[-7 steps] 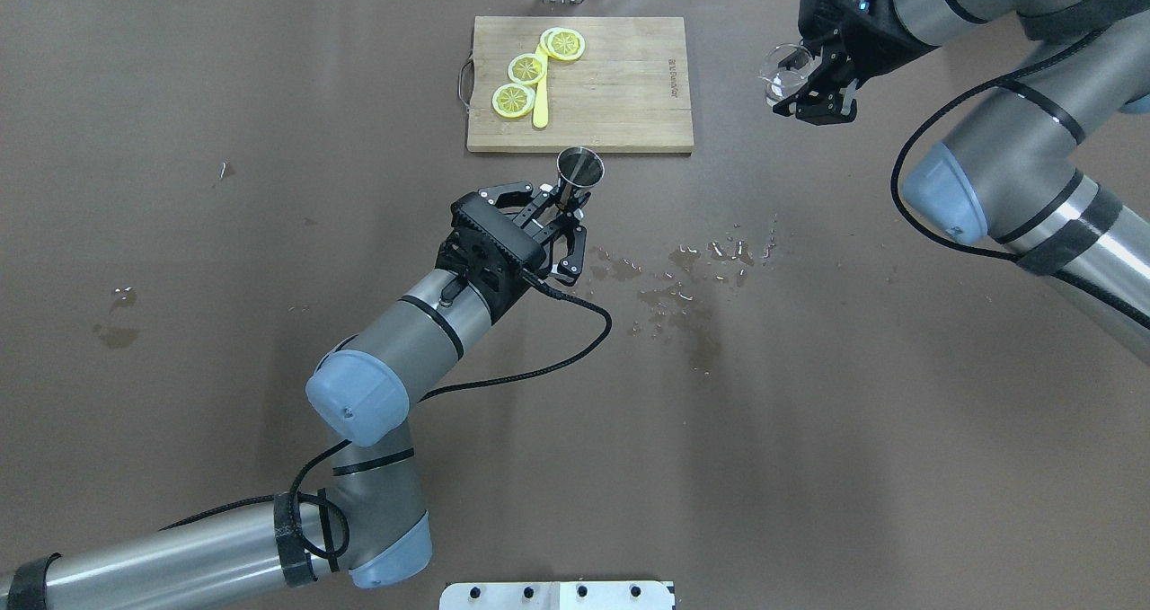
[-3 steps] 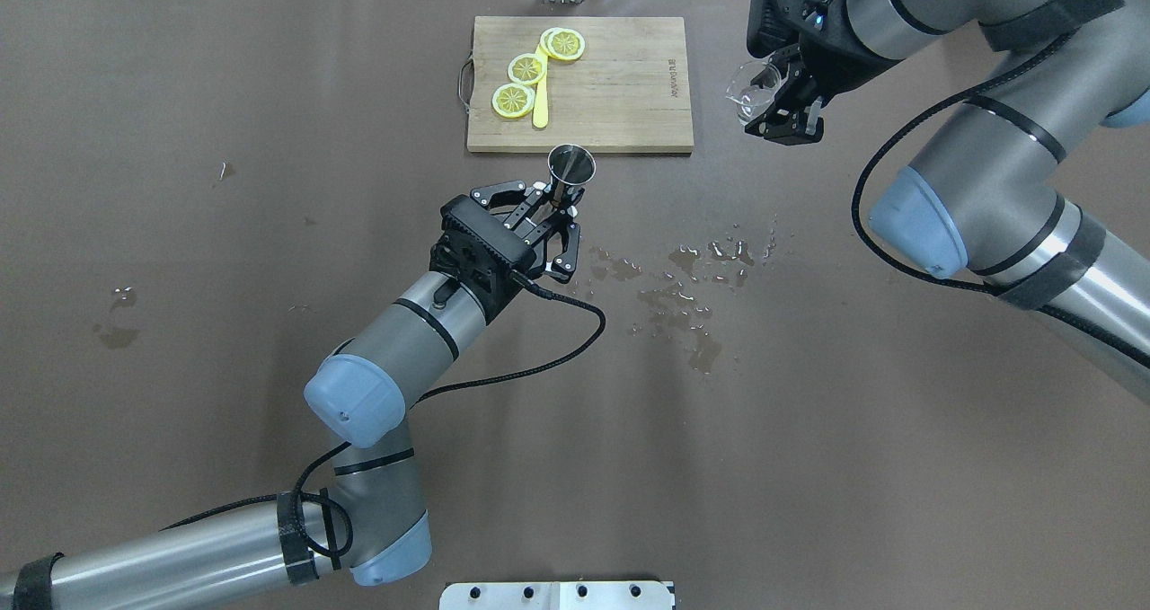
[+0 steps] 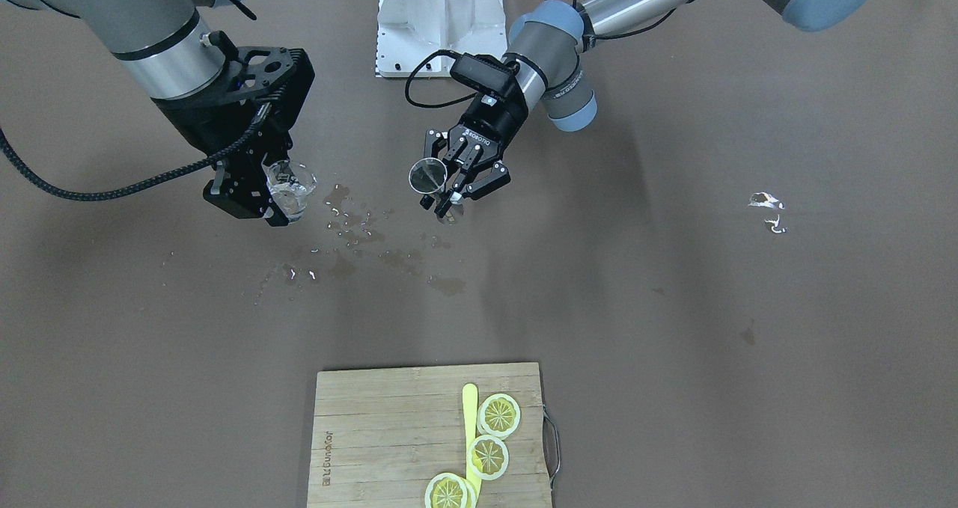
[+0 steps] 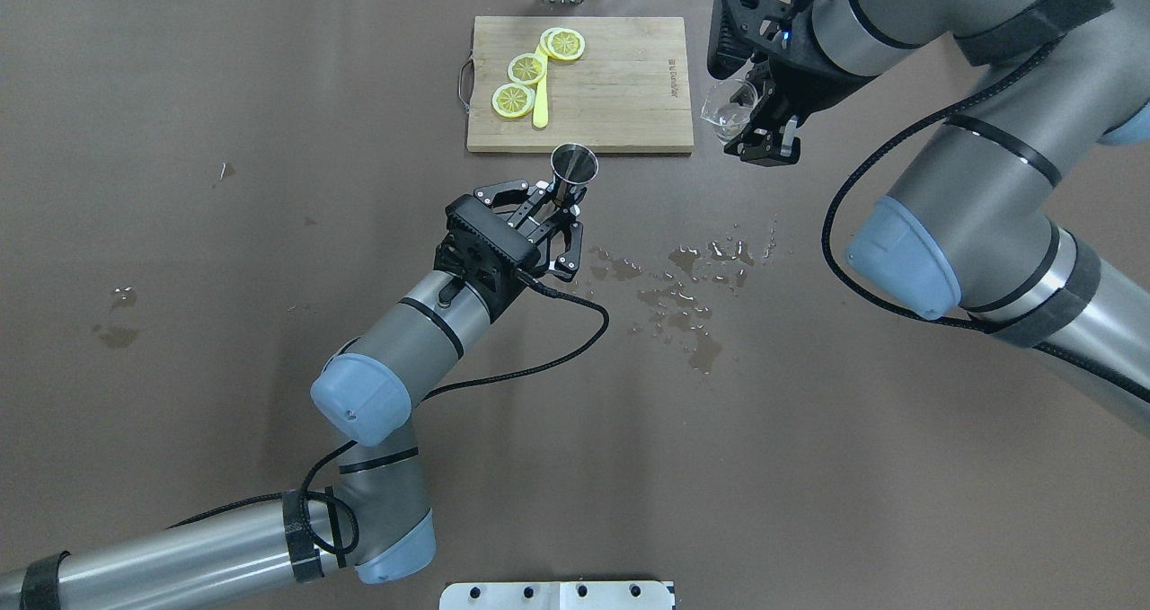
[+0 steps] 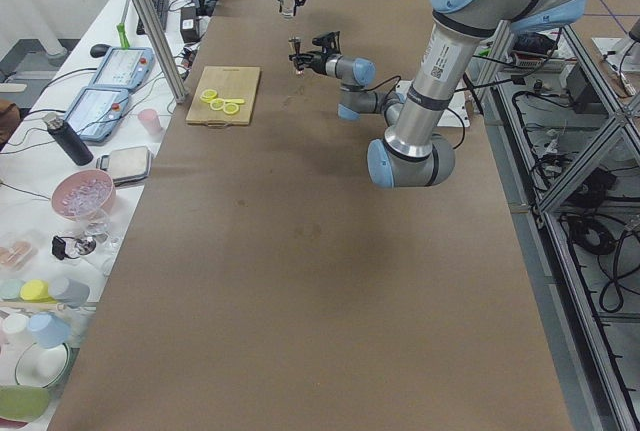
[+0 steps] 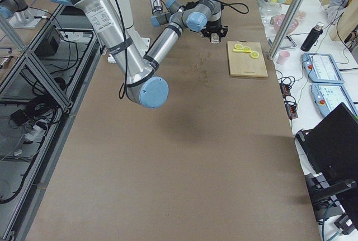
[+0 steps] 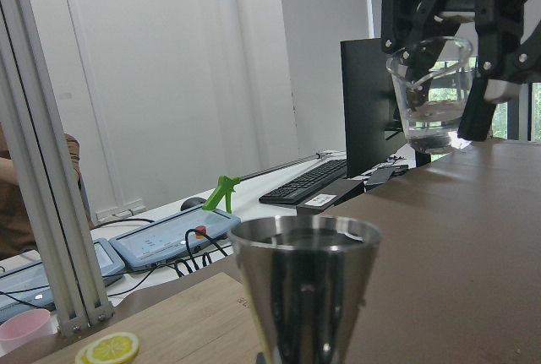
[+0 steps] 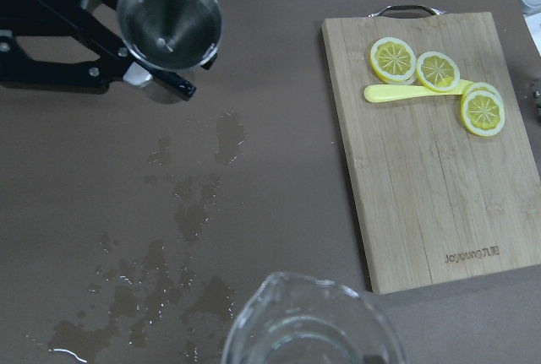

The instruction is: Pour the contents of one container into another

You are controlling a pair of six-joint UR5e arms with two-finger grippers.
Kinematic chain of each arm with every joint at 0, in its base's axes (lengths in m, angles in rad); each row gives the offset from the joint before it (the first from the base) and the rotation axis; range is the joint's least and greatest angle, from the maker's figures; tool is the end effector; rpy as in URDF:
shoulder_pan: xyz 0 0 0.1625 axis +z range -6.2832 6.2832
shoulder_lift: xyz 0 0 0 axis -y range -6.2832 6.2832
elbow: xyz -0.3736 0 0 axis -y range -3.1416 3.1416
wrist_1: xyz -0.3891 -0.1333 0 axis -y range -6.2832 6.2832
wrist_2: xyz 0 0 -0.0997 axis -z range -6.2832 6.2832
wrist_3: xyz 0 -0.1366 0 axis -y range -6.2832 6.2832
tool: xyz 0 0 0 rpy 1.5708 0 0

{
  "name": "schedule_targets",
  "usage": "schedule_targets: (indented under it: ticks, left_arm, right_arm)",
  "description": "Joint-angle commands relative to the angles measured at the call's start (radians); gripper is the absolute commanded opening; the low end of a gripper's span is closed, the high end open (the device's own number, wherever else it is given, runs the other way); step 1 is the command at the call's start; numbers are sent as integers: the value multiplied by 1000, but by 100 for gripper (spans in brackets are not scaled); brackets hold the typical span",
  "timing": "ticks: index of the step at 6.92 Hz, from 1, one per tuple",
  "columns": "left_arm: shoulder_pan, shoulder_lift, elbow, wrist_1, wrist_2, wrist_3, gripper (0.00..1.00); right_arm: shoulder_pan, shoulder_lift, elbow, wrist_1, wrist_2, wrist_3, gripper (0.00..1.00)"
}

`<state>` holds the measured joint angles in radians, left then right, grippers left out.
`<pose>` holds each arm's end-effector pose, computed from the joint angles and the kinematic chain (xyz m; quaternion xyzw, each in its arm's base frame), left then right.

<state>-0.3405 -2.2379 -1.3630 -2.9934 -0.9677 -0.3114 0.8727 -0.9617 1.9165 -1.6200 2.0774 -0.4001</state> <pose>0.5484 -0.4179 0.1542 0.6754 0.4122 0.0343 0.6105 -0.3305 -0.4982 0.1466 0.3854 -0.2857 -0.5479 0.6853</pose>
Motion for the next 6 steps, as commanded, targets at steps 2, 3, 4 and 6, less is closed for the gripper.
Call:
schedule_targets:
  ticks: [2,3,4,6]
  left_arm:
    - [2,-3,12,-1,0,0,0]
    - [2,-5,10,1,0,0,0]
    - [8,-3,13,-8,0,0,0]
    - [9,3,18,-42,0,0,0]
  right_arm:
    - [-55,98,16,-165,-60,1,0]
    - [-73,115,15,-194,-81,3,0]
    - [-80,135,10,-219,-86,4,0]
    - [-92,181,-8,-294,-94,0,0]
